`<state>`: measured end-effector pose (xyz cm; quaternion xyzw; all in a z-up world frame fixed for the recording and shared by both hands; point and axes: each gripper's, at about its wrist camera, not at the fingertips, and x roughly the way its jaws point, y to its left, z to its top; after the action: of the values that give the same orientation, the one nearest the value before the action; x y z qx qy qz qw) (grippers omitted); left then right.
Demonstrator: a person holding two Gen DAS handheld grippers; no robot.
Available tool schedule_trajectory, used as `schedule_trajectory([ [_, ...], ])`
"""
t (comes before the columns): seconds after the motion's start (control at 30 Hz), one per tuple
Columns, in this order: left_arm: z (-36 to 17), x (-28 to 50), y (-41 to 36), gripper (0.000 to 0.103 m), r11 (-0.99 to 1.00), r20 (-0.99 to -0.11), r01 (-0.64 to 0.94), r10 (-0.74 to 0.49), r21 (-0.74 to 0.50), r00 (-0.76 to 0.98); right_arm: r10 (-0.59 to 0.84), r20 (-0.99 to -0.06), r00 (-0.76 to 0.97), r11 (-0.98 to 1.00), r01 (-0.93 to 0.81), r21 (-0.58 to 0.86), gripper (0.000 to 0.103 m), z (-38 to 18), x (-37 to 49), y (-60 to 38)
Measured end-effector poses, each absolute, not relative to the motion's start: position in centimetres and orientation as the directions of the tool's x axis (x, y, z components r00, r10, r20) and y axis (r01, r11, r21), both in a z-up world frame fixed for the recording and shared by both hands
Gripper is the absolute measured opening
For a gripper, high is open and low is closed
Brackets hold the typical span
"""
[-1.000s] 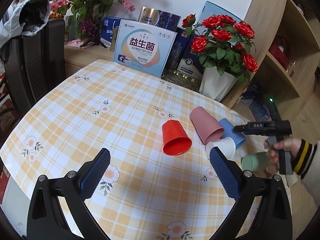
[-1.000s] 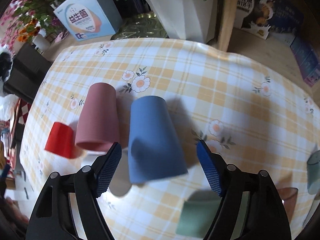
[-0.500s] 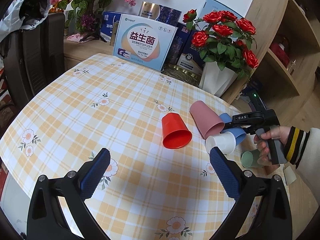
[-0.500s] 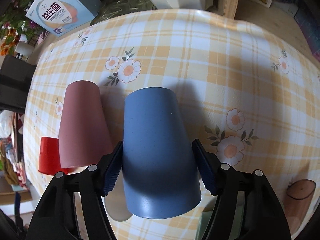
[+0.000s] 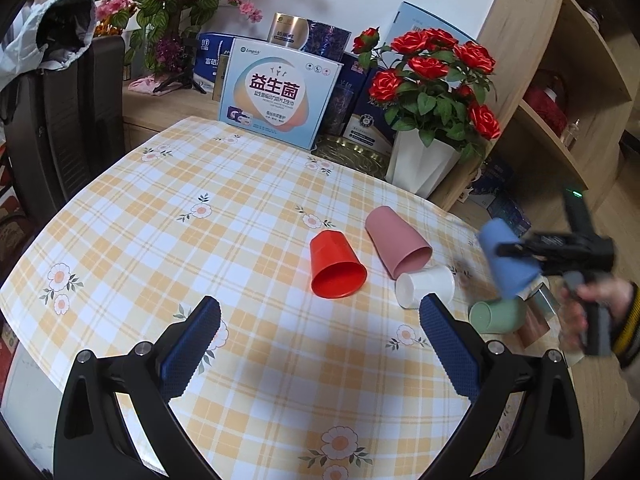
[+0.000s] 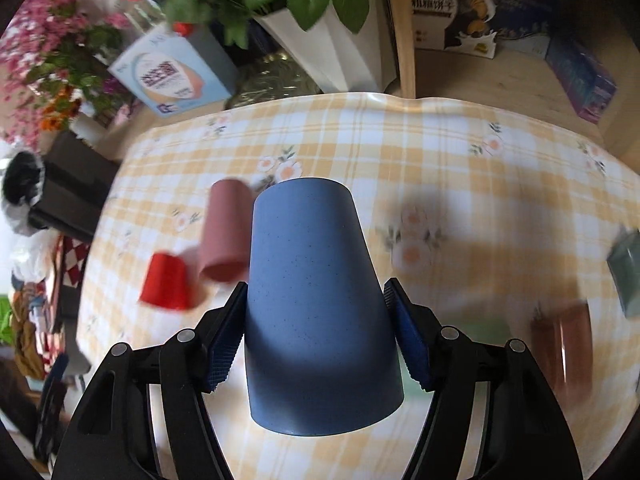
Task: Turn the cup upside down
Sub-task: 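Close the right gripper around the blue cup's body, then lift the blue cup with the right gripper and carry it toward the left tool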
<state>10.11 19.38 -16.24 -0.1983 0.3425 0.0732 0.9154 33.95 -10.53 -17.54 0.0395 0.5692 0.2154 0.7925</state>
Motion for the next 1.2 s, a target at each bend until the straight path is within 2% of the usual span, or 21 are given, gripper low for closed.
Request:
schedule_trajectory([
  [0.2,-16.0,9.6,18.3,0.097,0.912,-0.662,-0.257,-0.021,-0.319,0.749,0.440,-0.857,0.268,0.891,-0.252,0.378,0.066,-19.3,24.8,-13.6],
  [0.4,-15.9,9.1,16.1,0.097,0.932,-0.675,-0.205,-0.054,-0.299,0.736,0.439,-0.857,0.269,0.898,-0.089,0.432,0.066,-24.3,19.9,-16.7],
  [0.73,-15.5,8.3,15.2,0.097,0.935,-0.693,-0.234,-0.015,-0.265,0.721,0.452,-0.860,0.238,0.891,-0.092,0.444,0.066,-27.2,18.3,-12.4],
  [0.9,-16.1,8.5,15.7,0.097,0.913,-0.707,-0.251,-0.057,-0.323,0.705,0.441,-0.861,0.253,0.897,-0.091,0.433,0.066,-27.4,18.0,-10.8],
  [1.2,-17.0,9.1,15.0,0.097,0.916,-0.734,-0.253,-0.063,-0.312,0.676,0.456,-0.864,0.215,0.889,-0.069,0.452,0.066,-28.1,17.4,-10.0],
])
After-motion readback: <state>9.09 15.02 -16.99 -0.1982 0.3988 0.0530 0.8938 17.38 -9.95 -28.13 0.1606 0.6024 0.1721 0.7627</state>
